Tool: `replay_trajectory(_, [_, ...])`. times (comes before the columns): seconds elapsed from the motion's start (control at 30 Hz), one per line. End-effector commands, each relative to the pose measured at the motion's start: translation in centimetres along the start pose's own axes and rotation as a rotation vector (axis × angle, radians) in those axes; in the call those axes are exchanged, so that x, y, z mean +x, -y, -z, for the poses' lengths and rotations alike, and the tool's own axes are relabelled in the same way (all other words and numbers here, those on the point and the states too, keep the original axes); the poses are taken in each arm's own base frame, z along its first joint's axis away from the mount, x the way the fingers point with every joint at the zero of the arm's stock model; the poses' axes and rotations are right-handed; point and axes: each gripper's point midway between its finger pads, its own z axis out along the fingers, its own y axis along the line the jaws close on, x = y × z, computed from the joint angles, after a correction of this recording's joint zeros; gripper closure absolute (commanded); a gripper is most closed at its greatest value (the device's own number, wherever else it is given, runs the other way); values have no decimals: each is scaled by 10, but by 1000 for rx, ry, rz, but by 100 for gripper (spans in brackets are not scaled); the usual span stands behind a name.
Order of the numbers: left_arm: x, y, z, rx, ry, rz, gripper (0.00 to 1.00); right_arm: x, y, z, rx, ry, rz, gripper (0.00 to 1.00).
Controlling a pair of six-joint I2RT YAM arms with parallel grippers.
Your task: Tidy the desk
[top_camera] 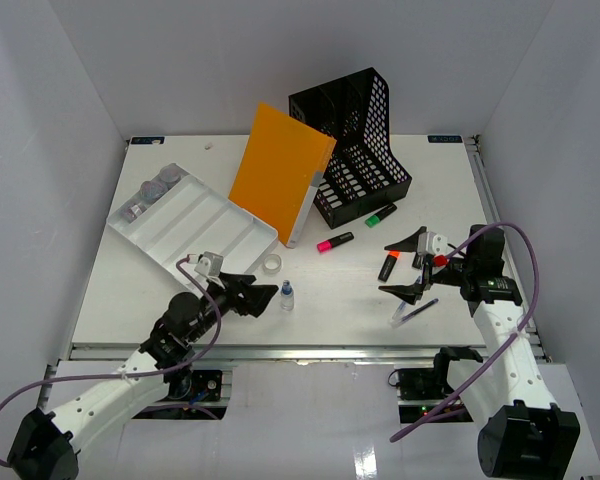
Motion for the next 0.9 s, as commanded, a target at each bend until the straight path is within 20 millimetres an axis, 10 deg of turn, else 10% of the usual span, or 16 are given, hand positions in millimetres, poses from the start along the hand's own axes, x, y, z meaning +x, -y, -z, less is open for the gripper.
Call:
replay_trajectory(0.0, [4, -5, -4, 12, 29, -50, 2, -4, 0, 0, -11, 20, 10, 4])
replay_trajectory(0.87, [62, -11, -8, 77, -162, -83, 6, 1, 3, 1, 2, 5, 0, 5])
